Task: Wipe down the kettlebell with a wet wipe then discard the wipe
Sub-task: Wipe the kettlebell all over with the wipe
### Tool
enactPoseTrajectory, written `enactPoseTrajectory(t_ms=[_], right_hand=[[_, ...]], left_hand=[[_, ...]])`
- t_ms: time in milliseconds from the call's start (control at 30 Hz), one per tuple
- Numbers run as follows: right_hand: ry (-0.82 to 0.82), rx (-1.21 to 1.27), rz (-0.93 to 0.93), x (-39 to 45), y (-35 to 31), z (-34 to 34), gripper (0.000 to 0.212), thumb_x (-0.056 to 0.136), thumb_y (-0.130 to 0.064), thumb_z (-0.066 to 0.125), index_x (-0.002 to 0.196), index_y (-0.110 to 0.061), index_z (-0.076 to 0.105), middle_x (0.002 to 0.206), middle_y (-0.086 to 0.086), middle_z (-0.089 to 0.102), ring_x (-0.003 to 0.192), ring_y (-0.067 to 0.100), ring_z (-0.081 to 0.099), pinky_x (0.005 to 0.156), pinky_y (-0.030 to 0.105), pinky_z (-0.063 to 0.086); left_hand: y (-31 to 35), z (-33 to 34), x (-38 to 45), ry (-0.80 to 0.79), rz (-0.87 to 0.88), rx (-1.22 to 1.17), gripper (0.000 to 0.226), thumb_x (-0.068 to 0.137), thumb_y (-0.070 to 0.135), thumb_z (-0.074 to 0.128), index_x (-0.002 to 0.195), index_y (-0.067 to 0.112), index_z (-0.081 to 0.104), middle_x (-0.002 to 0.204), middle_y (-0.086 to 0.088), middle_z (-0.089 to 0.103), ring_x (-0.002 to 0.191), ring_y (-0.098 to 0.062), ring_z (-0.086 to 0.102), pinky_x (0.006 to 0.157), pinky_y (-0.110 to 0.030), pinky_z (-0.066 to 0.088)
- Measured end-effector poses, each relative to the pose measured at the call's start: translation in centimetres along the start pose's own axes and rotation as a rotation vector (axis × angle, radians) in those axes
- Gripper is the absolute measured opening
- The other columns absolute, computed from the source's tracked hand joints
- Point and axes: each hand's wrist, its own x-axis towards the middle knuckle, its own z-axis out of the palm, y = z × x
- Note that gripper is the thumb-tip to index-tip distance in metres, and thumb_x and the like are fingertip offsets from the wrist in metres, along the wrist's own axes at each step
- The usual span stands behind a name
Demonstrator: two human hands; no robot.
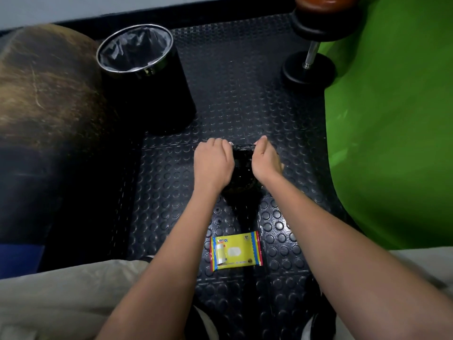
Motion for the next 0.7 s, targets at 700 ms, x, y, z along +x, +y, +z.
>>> enactPoseTrajectory(t_ms=[700], right_hand=[[-0.024,0.036,-0.006,0.3,0.5,0.2,0.061,0.106,-0.048,0.007,0.136,-0.022,0.054,0.140,0.004,0.055,0.137,0.031,0.042,0.119,0.055,0.010]], left_hand=[[-2.5,3.1,-2.5,0.202,-0.672,-0.874,0.038,0.109,0.035,0.022,0.099,0.028,0.058,0.103,0.011,0.057,0.097,-0.003,0.052,0.094,-0.030,0.038]])
